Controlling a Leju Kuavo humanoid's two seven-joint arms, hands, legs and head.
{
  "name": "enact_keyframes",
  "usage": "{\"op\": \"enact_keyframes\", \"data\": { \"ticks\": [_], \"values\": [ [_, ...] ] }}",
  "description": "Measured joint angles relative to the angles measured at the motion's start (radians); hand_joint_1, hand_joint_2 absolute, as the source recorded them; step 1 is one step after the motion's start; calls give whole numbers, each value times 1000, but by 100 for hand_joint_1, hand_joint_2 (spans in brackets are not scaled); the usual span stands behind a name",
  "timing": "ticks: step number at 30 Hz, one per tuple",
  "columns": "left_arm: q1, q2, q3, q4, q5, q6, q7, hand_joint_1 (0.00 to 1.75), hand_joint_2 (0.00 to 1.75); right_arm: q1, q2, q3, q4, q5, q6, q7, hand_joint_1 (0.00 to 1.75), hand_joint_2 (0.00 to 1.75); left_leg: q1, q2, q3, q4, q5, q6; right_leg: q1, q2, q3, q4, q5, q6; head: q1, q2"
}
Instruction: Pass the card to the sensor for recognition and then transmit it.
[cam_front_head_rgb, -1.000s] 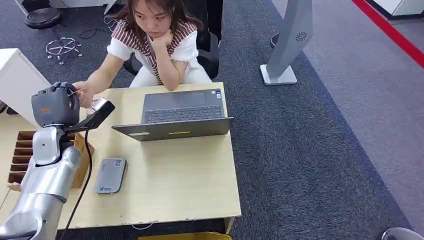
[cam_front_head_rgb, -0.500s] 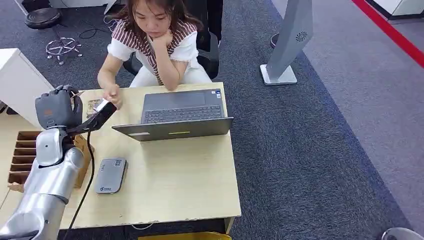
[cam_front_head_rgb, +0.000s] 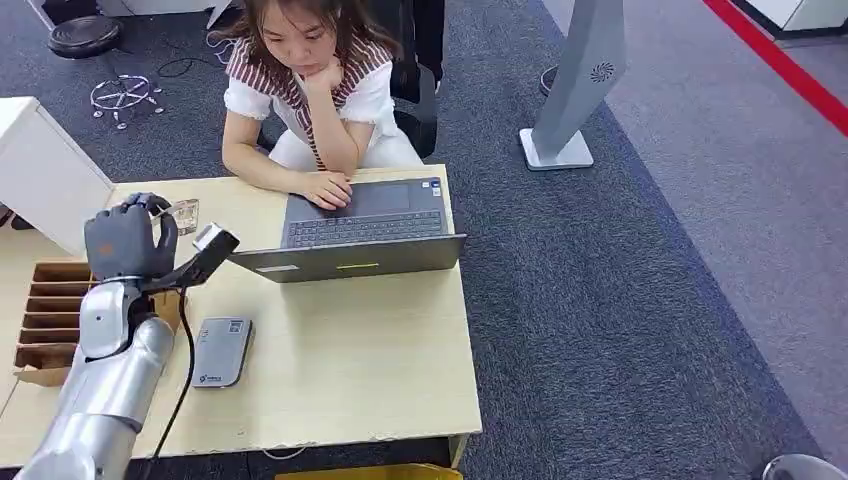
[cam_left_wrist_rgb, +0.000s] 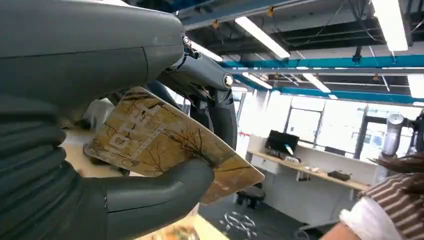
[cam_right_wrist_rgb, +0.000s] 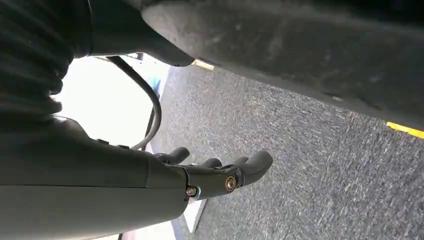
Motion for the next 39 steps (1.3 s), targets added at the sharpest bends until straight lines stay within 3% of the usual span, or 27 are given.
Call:
{"op": "enact_keyframes", "data": {
  "ticks": [7, 13, 24, 30, 35, 39],
  "values": [
    [308, 19, 0, -249, 73, 3, -52, 175, 175, 5, 2, -8, 2, -24, -10, -1, 0, 175, 0, 0, 0, 0, -3, 1, 0, 0, 0, 0, -4, 1, -1, 0],
    [423, 27, 1, -290, 97, 15, -74, 175, 175, 5, 4, -16, 2, -22, -10, -3, 0, 175, 0, -2, 0, 0, -3, 1, 0, -1, 1, 0, -5, 3, 0, 0],
    [467, 27, 12, -292, 100, 28, -95, 175, 175, 5, 5, -18, 2, -18, -6, -6, 0, 175, 0, -2, 0, 0, -3, 1, 0, -2, 1, 0, -5, 3, 0, 0],
    [461, 24, 13, -260, 24, -55, -37, 175, 175, 5, 5, -18, 2, -17, -1, -5, 0, 175, 0, -2, 0, 0, -3, 1, 0, -2, 1, 0, -5, 3, 0, 0],
    [456, 24, 13, -239, 15, -66, -29, 175, 175, 5, 5, -18, 2, -17, -1, -5, 0, 175, 0, -2, 0, 0, -3, 1, 0, -2, 1, 0, -5, 3, 0, 0],
    [447, 24, 13, -221, -17, -113, 2, 175, 175, 5, 5, -18, 2, -17, 2, -2, 0, 175, 0, -2, 0, 0, -3, 1, 0, -2, 1, 0, -5, 3, 0, 0]
  ]
}}
